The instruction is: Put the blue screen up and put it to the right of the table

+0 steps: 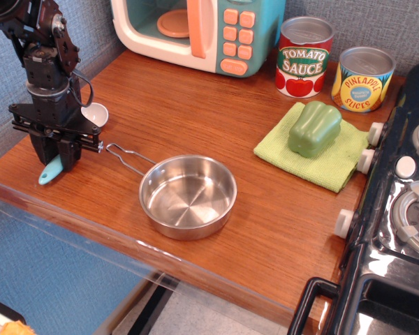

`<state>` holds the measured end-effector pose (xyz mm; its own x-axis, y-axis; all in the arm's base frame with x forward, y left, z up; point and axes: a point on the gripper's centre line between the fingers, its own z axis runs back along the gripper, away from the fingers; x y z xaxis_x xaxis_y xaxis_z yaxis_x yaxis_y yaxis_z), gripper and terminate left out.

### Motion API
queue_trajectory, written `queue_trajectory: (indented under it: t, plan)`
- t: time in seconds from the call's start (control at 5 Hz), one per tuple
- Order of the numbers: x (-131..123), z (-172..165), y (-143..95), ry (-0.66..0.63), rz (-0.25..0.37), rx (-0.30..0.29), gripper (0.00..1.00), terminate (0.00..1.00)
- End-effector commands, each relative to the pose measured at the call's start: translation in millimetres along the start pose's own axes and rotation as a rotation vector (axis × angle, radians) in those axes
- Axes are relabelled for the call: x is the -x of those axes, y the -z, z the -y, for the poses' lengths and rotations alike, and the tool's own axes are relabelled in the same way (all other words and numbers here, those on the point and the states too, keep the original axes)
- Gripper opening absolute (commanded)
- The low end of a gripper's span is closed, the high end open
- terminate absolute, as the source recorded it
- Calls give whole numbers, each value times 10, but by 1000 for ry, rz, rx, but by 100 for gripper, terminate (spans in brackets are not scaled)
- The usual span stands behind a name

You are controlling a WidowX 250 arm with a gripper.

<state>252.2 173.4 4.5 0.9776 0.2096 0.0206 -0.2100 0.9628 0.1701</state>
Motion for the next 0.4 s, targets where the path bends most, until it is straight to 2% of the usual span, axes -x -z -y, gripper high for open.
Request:
queue_trajectory:
  t: [0.0, 0.2]
  plan:
    - [-52, 31, -482, -39, 131, 31, 0, 0]
    - [-101, 337, -1040, 8, 255, 9, 0, 0]
